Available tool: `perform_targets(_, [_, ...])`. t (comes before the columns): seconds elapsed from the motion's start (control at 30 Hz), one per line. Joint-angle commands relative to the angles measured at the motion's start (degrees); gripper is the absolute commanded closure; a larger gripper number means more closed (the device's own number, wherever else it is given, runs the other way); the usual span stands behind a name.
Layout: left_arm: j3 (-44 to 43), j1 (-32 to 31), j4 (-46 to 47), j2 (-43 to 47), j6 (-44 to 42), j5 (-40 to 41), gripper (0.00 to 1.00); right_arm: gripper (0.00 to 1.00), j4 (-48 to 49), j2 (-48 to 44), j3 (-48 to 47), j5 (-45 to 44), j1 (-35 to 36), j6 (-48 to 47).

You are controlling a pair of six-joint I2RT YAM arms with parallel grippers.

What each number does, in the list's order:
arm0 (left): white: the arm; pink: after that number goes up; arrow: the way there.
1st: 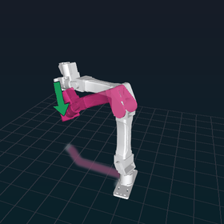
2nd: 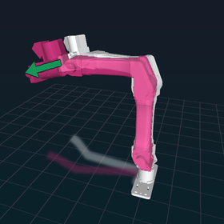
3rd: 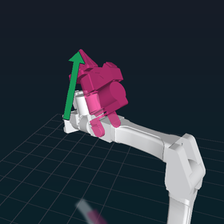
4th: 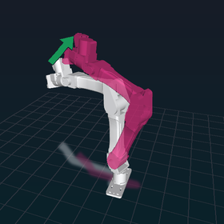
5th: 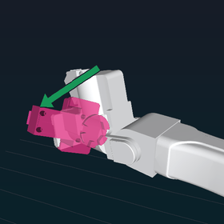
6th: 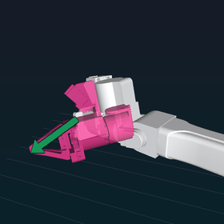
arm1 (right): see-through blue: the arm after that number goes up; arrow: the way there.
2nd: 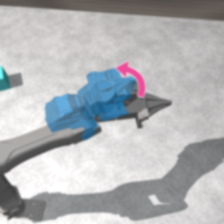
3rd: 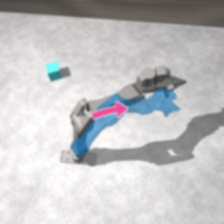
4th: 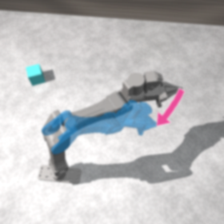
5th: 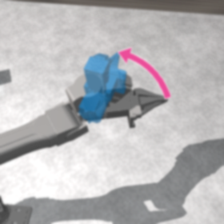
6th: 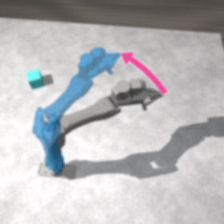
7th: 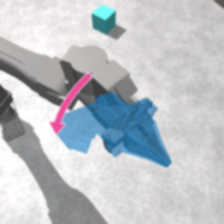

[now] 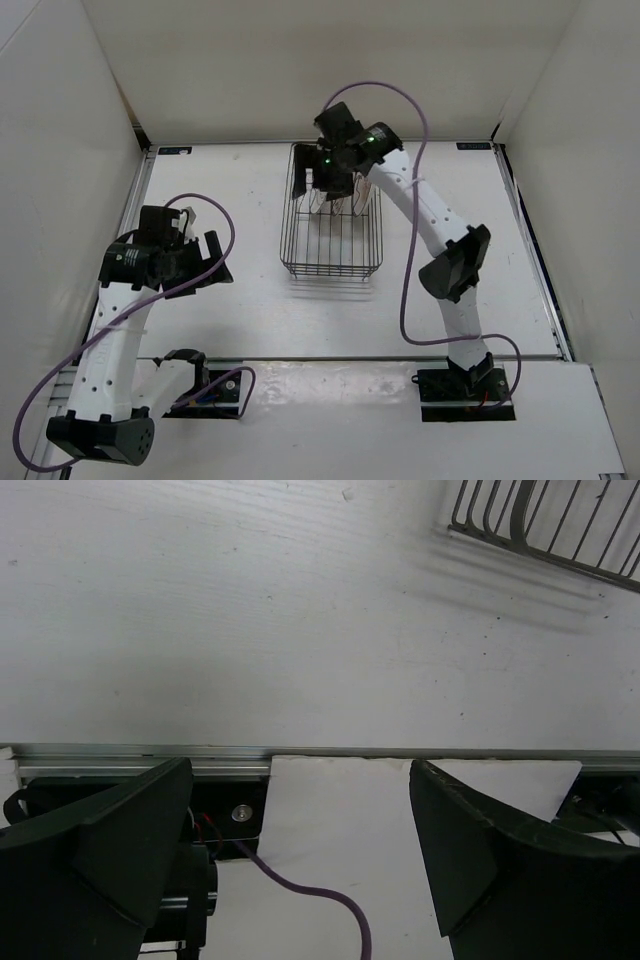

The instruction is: Unload the plates from the dish rack

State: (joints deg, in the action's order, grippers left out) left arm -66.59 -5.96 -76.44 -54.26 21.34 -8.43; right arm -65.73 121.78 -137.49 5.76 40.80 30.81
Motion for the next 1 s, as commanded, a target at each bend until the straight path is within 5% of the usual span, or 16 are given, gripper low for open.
perform_targets(0.0, [0.84,-0.46,-0.46,1.7,-1.22,2.89,0.0,0.1,1.28,-10.38,4.27,-5.32,-5.2,-0.84])
perform_targets(0.1, [0.5,-0.46,0.42,1.44,-1.57,2.71,0.0,0.1,7.64,-13.32,7.69,-9.79,-5.72,-2.85])
perform_targets(0.2, [1.19,-0.55,0.16,1.79,-1.04,2.19,0.0,0.11,3.16,-10.43,0.48,-16.65,-6.78,-6.19])
perform_targets(0.47, [1.55,-0.55,-0.11,1.79,-0.86,2.1,0.0,0.25,-0.44,-5.77,1.7,-31.93,-10.03,-4.18])
perform_targets(0.83, [1.2,-0.63,-1.16,0.91,-1.92,2.18,0.0,0.37,5.44,4.08,0.99,-32.56,-13.64,-6.89])
perform_targets(0.93, [1.9,-0.81,-1.6,1.43,-2.18,2.89,0.0,0.56,7.72,5.31,2.23,-35.9,-12.94,-11.19])
perform_targets(0.97, [2.77,-0.81,-1.86,1.61,-2.1,3.06,0.0,0.72,7.99,5.75,1.27,-36.51,-12.85,-11.73])
